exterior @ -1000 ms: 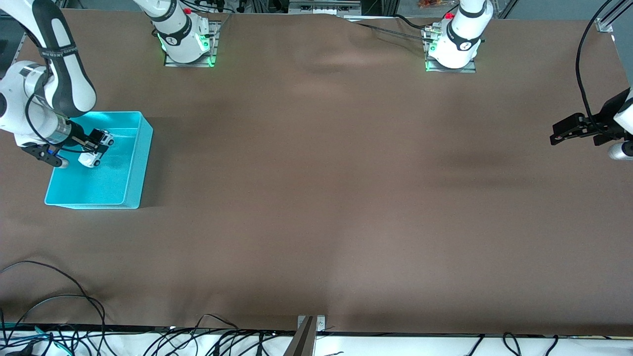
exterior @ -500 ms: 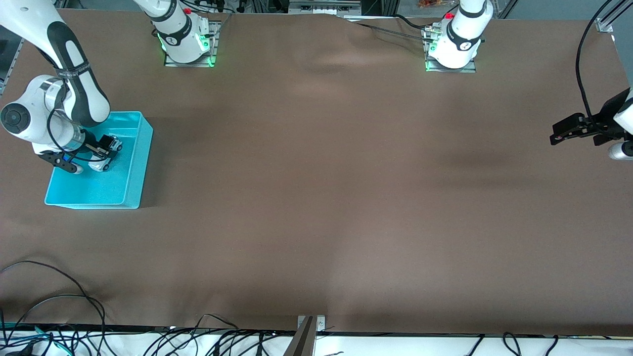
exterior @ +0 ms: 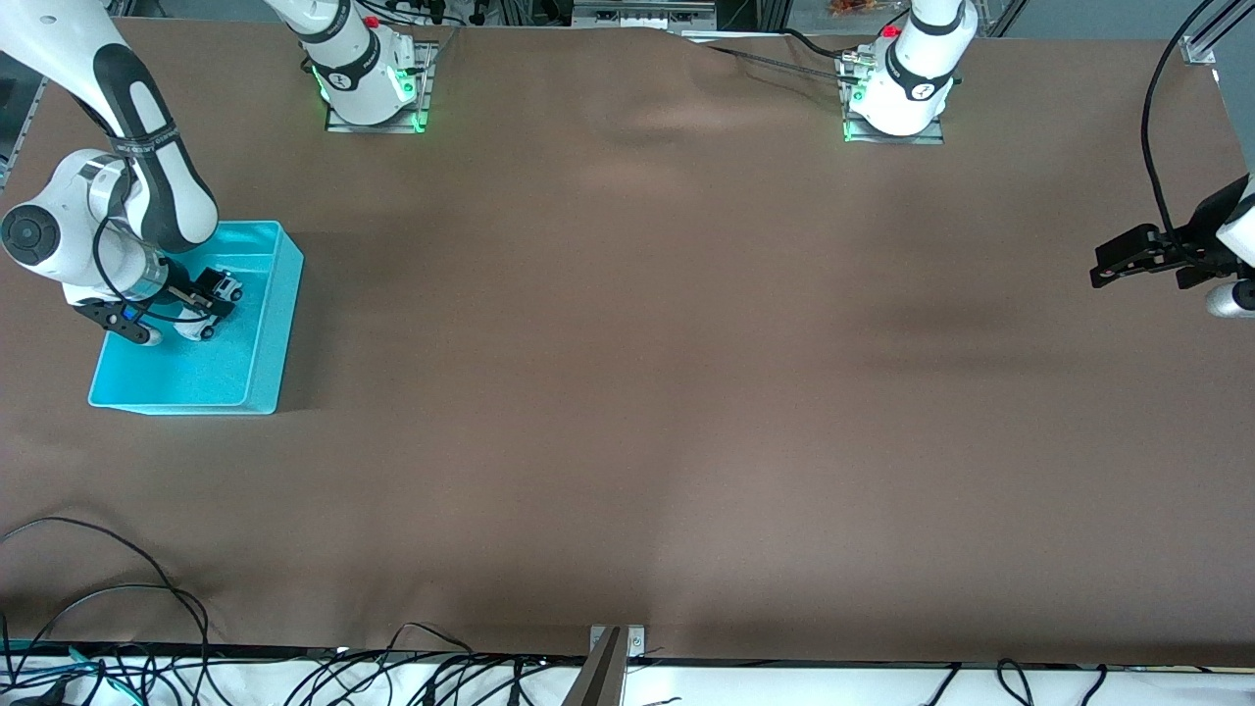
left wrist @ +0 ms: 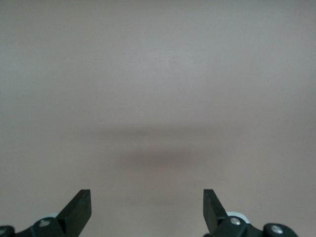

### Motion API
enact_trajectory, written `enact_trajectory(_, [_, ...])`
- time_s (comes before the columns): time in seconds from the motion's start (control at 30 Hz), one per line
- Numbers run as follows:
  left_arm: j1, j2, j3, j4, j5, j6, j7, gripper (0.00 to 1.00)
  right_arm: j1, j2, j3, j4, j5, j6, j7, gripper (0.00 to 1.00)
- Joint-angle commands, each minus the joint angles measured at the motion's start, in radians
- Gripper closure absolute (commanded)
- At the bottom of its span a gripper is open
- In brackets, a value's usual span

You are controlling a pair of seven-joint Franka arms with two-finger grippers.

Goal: Wind and store white jeep toy

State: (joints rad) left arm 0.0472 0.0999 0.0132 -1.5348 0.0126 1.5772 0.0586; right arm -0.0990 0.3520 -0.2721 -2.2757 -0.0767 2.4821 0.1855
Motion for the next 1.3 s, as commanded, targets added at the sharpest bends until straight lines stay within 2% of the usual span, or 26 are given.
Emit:
enact_trajectory(0.0, [-0.003,-0.006,0.005,-0.002,-0.028,-0.011,0.006,0.0,-0.005,-0.051,-0.001,-0.024,-0.003,-0.011,0.009,0.07])
enact_trajectory(0.07, [-0.003,-0.006,0.005,-0.002,-0.028,-0.01,0.006,0.0,-0.005,-0.07,-0.001,-0.027,-0.003,-0.028,0.009,0.0])
enact_trajectory(0.5, [-0.003,-0.006,0.004,-0.002,-0.028,-0.017,0.006,0.0,-0.004,-0.264,0.01,-0.022,-0.006,-0.224,0.022,0.0])
enact_trajectory(0.83, [-0.003,-0.006,0.005,-0.002,-0.028,-0.017,0.006,0.0,-0.004,-0.361,0.1,-0.007,-0.003,-0.256,0.049,0.0])
enact_trajectory(0.97, [-0.003,-0.005,0.004,-0.002,-0.028,-0.017,0.006,0.0,0.001,-0.392,0.116,0.002,-0.011,-0.278,0.075,0.0])
enact_trajectory(1.13, [-0.003,-0.003,0.004,-0.002,-0.028,-0.017,0.006,0.0,0.002,-0.409,0.169,0.059,-0.008,-0.342,0.069,0.0])
enact_trajectory(1.27, [-0.003,0.0,0.005,-0.002,-0.028,-0.017,0.006,0.0,0.015,-0.4,0.192,0.166,-0.002,-0.462,0.072,0.0])
